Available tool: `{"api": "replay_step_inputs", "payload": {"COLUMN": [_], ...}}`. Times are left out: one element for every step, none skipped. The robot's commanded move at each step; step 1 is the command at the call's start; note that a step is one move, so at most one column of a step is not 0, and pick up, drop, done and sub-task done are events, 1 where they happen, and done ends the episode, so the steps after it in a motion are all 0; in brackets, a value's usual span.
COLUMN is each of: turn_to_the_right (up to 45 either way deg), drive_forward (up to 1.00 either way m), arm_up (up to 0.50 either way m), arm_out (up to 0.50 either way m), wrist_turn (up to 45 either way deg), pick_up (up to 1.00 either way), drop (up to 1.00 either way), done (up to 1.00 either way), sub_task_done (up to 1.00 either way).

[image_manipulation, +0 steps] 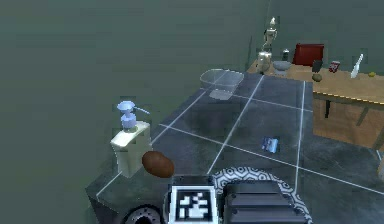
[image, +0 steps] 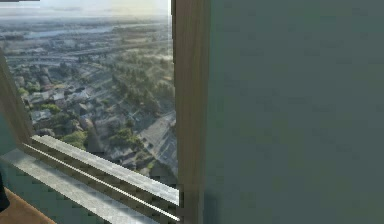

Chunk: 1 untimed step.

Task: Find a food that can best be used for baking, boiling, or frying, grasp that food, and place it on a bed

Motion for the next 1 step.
{"api": "replay_step_inputs", "payload": {"turn_to_the_right": [0.0], "drive_forward": [0.0], "arm_up": [0.0], "arm_out": [0.14], "wrist_turn": [0.0], "pick_up": [0.0], "drop": [0.0], "done": [0.0], "sub_task_done": [0.0]}}
